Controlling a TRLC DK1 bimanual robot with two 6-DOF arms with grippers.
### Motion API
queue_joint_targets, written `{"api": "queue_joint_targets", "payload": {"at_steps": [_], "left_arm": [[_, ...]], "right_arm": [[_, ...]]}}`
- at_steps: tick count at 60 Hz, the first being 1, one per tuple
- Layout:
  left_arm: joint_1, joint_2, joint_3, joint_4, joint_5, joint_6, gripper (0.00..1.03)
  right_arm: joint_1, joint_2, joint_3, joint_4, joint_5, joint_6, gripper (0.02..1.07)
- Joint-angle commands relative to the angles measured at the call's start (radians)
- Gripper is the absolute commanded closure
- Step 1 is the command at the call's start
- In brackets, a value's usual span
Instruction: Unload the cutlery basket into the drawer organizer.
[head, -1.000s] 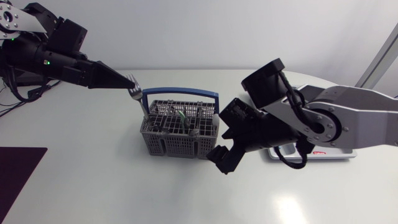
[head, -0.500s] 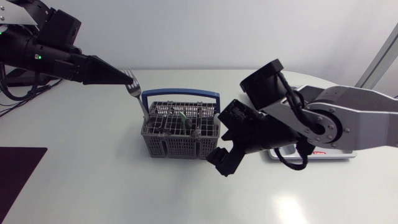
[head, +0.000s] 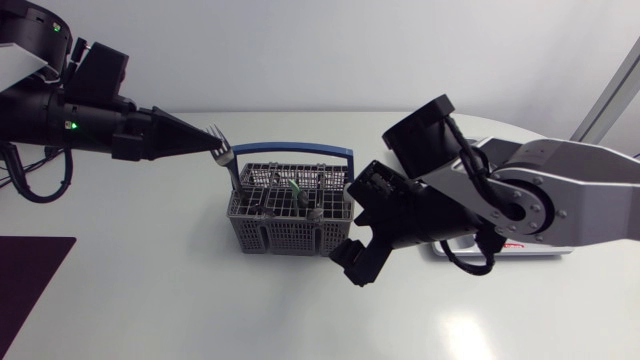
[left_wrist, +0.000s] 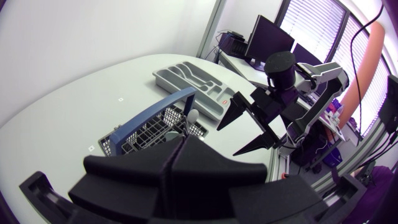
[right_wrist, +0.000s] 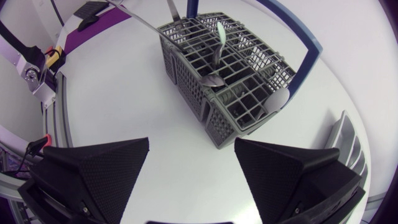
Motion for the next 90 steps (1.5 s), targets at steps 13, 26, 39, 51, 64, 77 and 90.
{"api": "queue_joint_targets", "payload": {"at_steps": [13,26,39,51,64,77,90], "left_arm": [[-0.024,-0.105,-0.083,0.119,-0.041,-0.163,0.86],[-0.038,-0.162,-0.118,0.182,-0.067,-0.246,0.86],[-0.063,-0.189,-0.156,0.242,-0.093,-0.311,0.86],[-0.064,-0.211,-0.095,0.21,-0.098,-0.329,0.86],[-0.081,-0.219,0.009,0.096,-0.098,-0.271,0.86],[-0.115,-0.191,0.123,-0.025,-0.051,-0.18,0.86],[-0.191,-0.116,0.258,-0.178,-0.006,-0.065,0.86]], "right_arm": [[0.091,0.057,0.063,0.033,0.079,0.019,0.08],[0.138,0.133,0.101,0.098,0.11,0.019,0.08],[0.171,0.222,0.194,0.099,0.138,0.008,0.08],[0.203,0.252,0.321,-0.011,0.148,-0.018,0.08],[0.198,0.186,0.353,-0.086,0.135,-0.064,0.08],[0.131,0.049,0.293,-0.092,0.046,-0.119,0.08],[0.112,-0.075,0.243,-0.089,-0.008,-0.164,0.08]]}}
